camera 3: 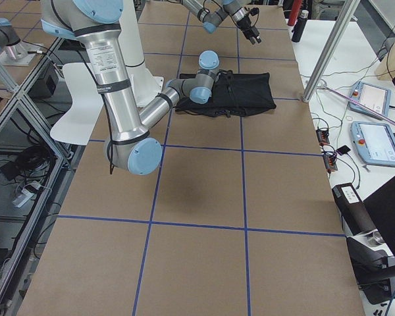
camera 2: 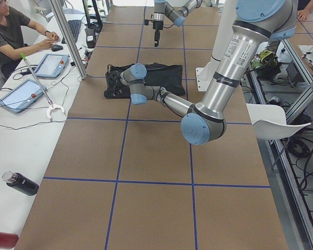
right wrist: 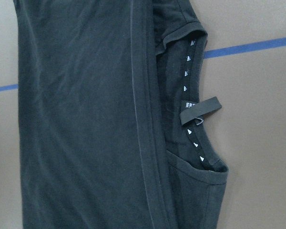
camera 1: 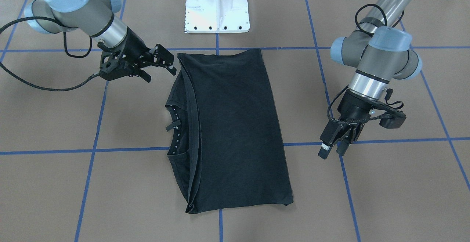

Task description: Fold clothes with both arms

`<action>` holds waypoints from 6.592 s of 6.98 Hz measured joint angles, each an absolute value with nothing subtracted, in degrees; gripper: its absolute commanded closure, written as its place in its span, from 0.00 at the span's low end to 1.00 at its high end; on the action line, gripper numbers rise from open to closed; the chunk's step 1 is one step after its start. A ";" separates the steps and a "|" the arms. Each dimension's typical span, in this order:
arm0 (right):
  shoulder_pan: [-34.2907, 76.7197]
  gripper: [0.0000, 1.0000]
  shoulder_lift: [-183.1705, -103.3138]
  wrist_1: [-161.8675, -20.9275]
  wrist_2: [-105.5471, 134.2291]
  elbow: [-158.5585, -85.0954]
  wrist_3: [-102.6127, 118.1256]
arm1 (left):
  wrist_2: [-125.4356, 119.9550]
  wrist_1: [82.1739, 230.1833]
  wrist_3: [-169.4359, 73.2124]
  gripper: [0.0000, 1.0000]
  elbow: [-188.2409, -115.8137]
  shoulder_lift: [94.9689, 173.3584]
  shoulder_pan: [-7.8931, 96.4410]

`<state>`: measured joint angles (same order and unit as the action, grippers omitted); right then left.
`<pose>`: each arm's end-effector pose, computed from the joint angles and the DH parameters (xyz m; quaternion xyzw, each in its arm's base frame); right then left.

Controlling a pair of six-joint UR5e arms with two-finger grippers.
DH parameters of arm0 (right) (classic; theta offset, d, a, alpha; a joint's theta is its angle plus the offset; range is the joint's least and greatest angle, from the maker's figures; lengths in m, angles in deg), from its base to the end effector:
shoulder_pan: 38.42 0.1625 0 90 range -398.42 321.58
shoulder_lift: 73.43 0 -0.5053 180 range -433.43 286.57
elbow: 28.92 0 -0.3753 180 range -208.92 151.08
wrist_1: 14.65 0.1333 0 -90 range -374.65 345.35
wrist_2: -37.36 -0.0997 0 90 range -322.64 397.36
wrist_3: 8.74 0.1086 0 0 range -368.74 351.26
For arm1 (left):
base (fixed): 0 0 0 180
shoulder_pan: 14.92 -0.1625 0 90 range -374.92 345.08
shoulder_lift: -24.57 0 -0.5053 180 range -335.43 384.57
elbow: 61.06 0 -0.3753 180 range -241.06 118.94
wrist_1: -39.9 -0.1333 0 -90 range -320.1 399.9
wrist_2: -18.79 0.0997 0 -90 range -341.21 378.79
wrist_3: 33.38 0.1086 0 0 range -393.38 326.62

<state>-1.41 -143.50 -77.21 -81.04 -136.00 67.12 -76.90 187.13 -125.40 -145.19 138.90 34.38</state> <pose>-0.4309 -0.4270 0.3629 0.0360 -0.5559 0.0344 0.8298 0.3593 -0.6057 0.4342 0.2098 0.5771 -0.3141 0.7241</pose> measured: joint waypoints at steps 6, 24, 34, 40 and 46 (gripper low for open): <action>-16.84 0.00 -136.16 -102.01 -58.02 -135.75 54.33 | -78.06 187.57 -125.50 0.00 -146.38 136.06 33.57; -16.52 0.00 -135.73 -107.50 -57.81 -131.78 52.88 | -78.86 187.64 -126.16 0.00 -146.38 136.16 32.01; -12.02 0.00 -131.71 -109.23 -59.52 -130.30 48.15 | -78.92 187.63 -126.16 0.00 -145.97 136.58 31.49; -14.55 0.00 -127.82 -109.47 -57.56 -124.33 47.75 | -78.94 187.64 -126.02 0.00 -145.75 136.47 31.49; -11.06 0.00 -129.82 -109.57 -60.20 -124.19 45.74 | -78.94 187.60 -126.06 0.00 -145.91 136.60 31.49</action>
<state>-11.06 -129.82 -109.57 -60.20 -124.19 45.74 -78.94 187.60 -126.06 -145.91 136.60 31.49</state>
